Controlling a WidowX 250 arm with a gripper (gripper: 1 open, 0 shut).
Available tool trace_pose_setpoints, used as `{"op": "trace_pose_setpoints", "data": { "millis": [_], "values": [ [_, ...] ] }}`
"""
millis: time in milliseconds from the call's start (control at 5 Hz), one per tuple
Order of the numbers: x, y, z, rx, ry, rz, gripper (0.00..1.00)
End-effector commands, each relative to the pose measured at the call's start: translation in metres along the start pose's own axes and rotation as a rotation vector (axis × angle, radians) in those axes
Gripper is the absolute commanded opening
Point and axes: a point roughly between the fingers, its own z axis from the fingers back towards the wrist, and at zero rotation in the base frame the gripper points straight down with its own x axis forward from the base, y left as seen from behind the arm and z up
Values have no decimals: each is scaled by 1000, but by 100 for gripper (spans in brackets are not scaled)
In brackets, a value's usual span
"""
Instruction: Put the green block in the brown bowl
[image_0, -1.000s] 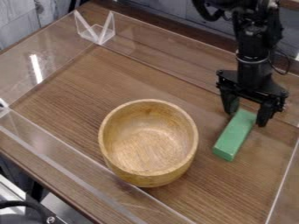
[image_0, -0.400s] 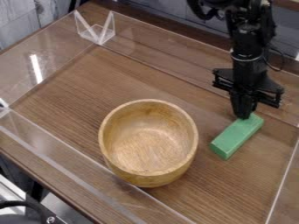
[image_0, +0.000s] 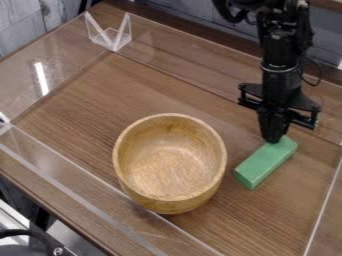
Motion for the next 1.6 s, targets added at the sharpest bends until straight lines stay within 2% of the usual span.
{"op": "trace_pose_setpoints", "data": {
  "millis": [0,200,400,600,800,1200,1400],
  "values": [
    [3,-2,38,-5,-53,-17,0],
    [-2,-1,50,-8,-33,-14,0],
    [-7,-1,63,-11,-26,-15,0],
    [-12,-1,77,-14,-32,-24,0],
    [-17,-6,81,-11,-40,-44,100],
    [-21,-11,64,-9,-42,-76,100],
    [-18,-13,54,-9,-46,-90,100]
  ]
}}
